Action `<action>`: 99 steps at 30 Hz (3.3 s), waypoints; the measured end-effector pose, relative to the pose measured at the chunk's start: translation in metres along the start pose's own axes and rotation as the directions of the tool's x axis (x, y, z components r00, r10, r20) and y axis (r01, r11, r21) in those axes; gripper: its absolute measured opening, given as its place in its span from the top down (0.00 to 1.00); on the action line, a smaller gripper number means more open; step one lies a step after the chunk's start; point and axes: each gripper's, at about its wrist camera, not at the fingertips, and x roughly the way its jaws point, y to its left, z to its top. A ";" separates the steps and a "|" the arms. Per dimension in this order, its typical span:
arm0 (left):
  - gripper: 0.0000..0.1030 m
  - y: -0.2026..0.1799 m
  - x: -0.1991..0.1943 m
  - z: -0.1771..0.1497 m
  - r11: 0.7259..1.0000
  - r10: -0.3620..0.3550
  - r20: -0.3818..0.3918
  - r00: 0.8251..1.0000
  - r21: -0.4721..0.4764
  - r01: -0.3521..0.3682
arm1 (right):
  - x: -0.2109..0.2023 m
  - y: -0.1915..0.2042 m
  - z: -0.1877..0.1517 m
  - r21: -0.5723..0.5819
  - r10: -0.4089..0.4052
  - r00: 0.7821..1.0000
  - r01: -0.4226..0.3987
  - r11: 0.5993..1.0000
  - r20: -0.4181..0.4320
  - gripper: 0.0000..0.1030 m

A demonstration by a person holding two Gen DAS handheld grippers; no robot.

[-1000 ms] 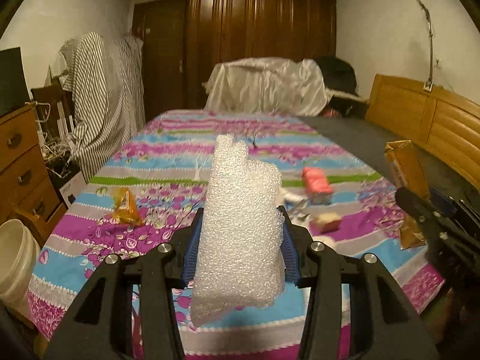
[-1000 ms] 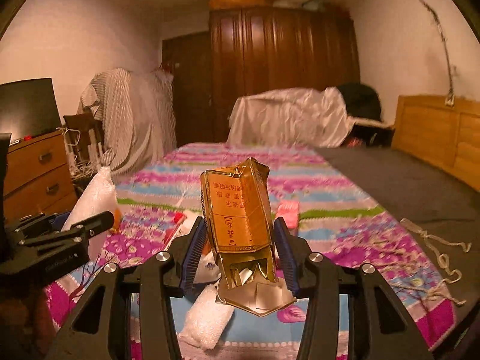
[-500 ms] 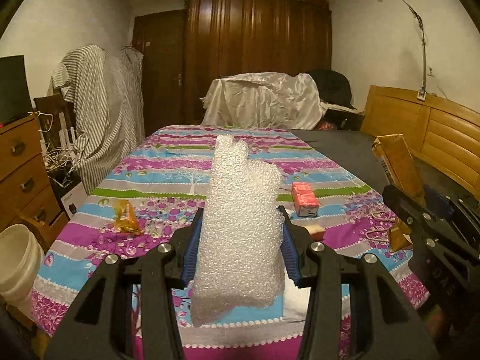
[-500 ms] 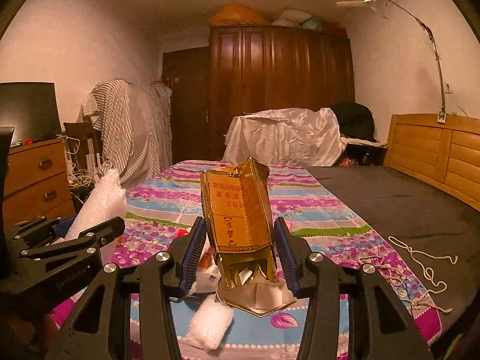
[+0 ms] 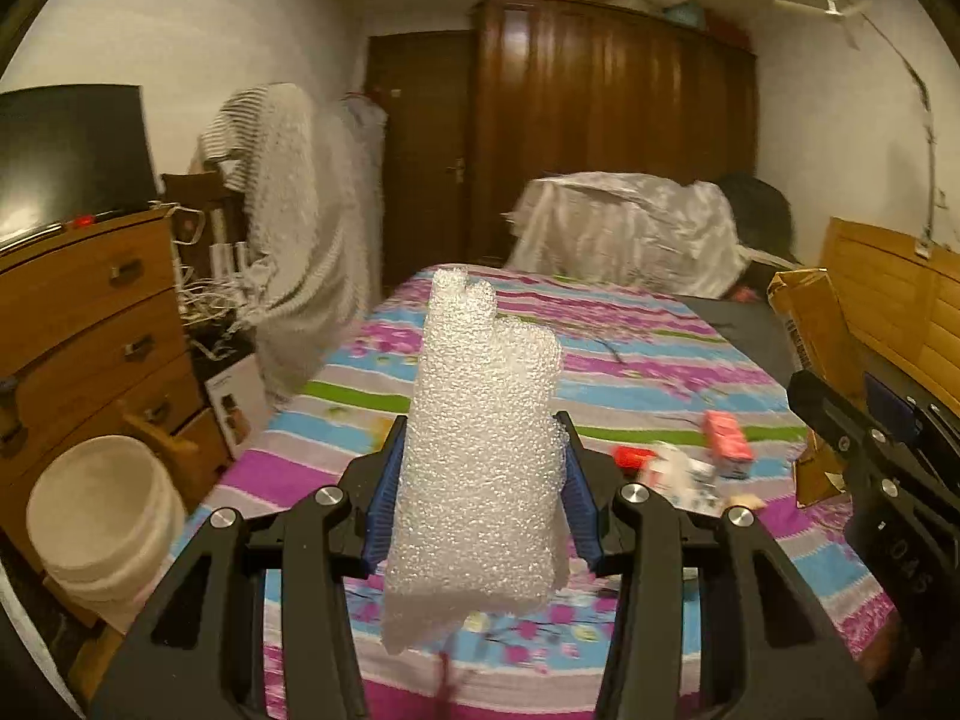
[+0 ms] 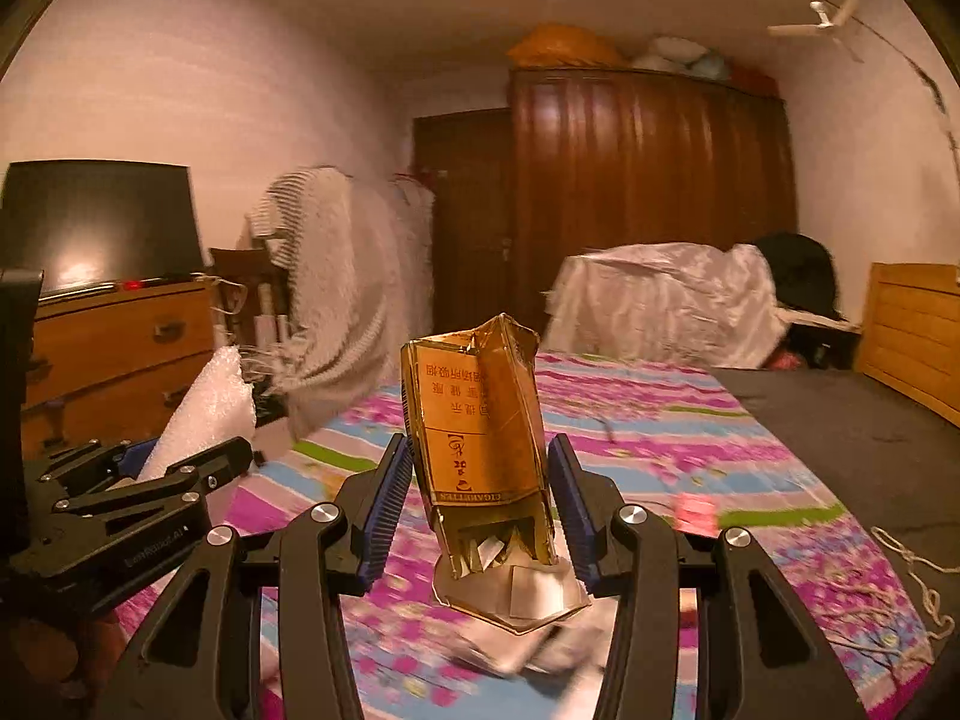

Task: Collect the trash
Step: 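Carry the foam sheet and gold box with both tools over the bucket, then open both tools to drop the foam and gold box into the bucket, then move both tools back to the bed and grasp the white medicine box with left tool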

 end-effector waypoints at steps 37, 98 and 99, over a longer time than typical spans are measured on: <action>0.57 0.388 0.033 -0.017 0.872 0.320 -0.372 0.871 -0.244 -0.424 | 0.275 0.522 0.048 -0.013 0.555 0.596 -0.688 0.725 -0.580 0.52; 0.36 0.441 0.041 -0.051 0.852 0.275 -0.456 0.846 -0.293 -0.434 | 0.295 0.461 0.041 0.158 0.598 0.486 -0.677 0.719 -0.637 0.33; 0.36 0.435 0.039 -0.050 0.856 0.270 -0.450 0.851 -0.292 -0.426 | 0.290 0.451 0.042 0.161 0.604 0.496 -0.675 0.720 -0.624 0.32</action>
